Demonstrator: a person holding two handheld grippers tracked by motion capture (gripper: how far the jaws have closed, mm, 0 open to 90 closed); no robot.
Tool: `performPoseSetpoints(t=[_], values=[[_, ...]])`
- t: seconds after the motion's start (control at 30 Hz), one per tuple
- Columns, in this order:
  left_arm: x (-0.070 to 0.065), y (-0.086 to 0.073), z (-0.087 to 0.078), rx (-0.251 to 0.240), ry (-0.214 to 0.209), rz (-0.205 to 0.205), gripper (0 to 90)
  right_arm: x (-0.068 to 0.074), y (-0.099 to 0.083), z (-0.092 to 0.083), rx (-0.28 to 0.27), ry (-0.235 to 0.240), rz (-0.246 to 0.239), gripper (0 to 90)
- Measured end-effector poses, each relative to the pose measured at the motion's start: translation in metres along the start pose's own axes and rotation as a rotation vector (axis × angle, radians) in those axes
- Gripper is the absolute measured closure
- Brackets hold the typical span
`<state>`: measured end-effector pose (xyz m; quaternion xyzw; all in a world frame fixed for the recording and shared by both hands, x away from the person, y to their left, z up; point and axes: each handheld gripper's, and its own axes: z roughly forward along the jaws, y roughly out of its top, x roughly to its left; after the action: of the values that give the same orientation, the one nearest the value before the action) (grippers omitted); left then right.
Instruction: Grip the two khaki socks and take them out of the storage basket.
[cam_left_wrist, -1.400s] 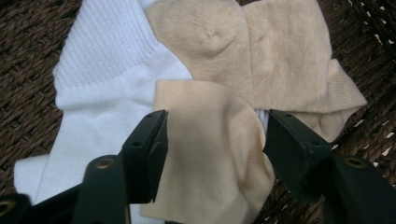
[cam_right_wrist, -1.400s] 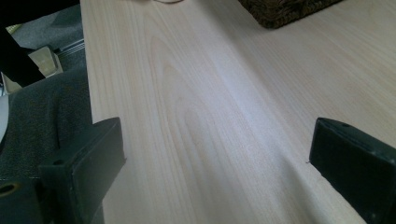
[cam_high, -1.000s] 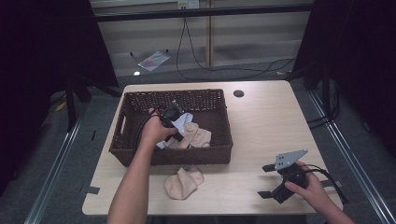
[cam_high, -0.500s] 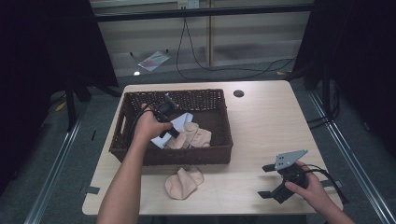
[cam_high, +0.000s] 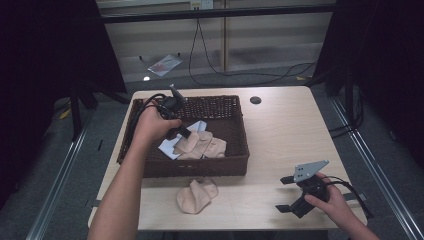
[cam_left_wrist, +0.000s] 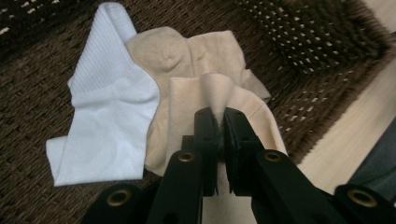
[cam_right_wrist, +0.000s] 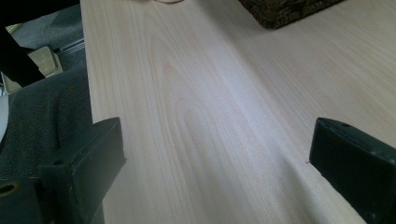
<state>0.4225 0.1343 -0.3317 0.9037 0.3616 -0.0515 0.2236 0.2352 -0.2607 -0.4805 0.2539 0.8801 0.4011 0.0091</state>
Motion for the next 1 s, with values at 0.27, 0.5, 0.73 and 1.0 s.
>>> performPoseSetpoints(t=[0.27,0.5,0.73,1.0], values=[[-0.016,0.009,-0.023,0.001,-0.030,0.015,84.5,0.000,0.000,-0.001,-0.005,-0.004,-0.004,2.9],[-0.030,0.010,-0.038,0.002,-0.057,0.032,84.5,0.000,0.000,-0.001,-0.005,-0.004,-0.003,2.9],[-0.044,0.007,-0.046,0.003,-0.086,0.057,84.5,0.000,0.001,0.000,-0.004,-0.002,-0.007,3.0],[-0.058,-0.002,-0.039,0.036,-0.110,0.101,84.5,0.001,0.000,0.000,0.003,0.000,-0.002,2.9]])
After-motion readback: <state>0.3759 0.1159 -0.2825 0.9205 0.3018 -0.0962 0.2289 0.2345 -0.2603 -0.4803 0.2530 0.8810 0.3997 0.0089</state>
